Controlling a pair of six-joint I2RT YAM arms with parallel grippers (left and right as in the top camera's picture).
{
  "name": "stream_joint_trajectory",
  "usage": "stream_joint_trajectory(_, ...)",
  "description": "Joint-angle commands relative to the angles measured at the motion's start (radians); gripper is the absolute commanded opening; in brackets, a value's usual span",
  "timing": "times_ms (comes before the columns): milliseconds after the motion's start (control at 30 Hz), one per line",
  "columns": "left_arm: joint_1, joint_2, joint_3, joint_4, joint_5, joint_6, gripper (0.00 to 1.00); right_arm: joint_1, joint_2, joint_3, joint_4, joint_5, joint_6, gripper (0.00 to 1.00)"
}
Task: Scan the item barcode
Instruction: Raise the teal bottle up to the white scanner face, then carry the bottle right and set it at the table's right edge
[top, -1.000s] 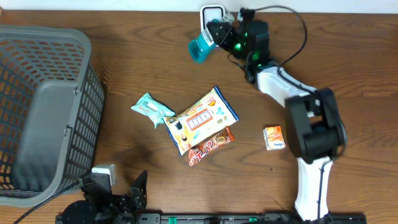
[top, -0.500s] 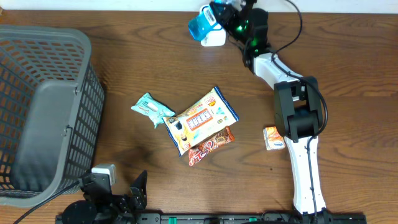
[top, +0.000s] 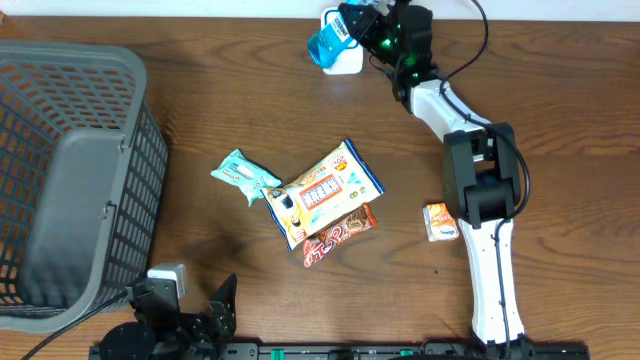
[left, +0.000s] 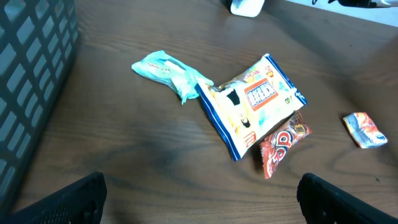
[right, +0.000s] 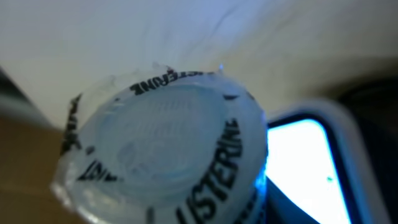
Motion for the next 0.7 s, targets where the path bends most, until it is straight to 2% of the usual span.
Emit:
stream_joint_trajectory(0, 0.004, 0.000, 0.003, 0.001, 0.012, 0.002, 0.98, -0.025, -0.215, 0.025, -0.082, -0.167, -0.072, 0.01)
stream_joint_trajectory(33, 0.004, 0.000, 0.003, 0.001, 0.012, 0.002, 0.98, -0.035, -0.256, 0.025, -0.158, -0.171, -0.089, 0.01)
stream_joint_trajectory(133, 0.004, 0.000, 0.003, 0.001, 0.012, 0.002, 0.98, -0.074, -0.389, 0.025, -0.481, -0.088, -0.274, 0.01)
stream_joint_trajectory(267, 0.004, 0.000, 0.003, 0.001, 0.012, 0.002, 0.98, -0.129, -0.546, 0.025, -0.920, 0.311, -0.484, 0.01)
stream_joint_trajectory(400, 0.004, 0.000, 0.003, 0.001, 0.013, 0.002, 0.98, -0.189, -0.620, 0.024, -1.215, 0.835, -0.557, 0.01)
stream_joint_trajectory(567, 0.004, 0.000, 0.003, 0.001, 0.013, 0.002, 0.98, -0.288, -0.577, -0.007, -1.353, 1.278, -0.559, 0.01)
stream_joint_trajectory(667, 0.004, 0.000, 0.003, 0.001, 0.012, 0.002, 0.98, -0.365, -0.518, -0.048, -1.324, 1.330, -0.509, 0.01)
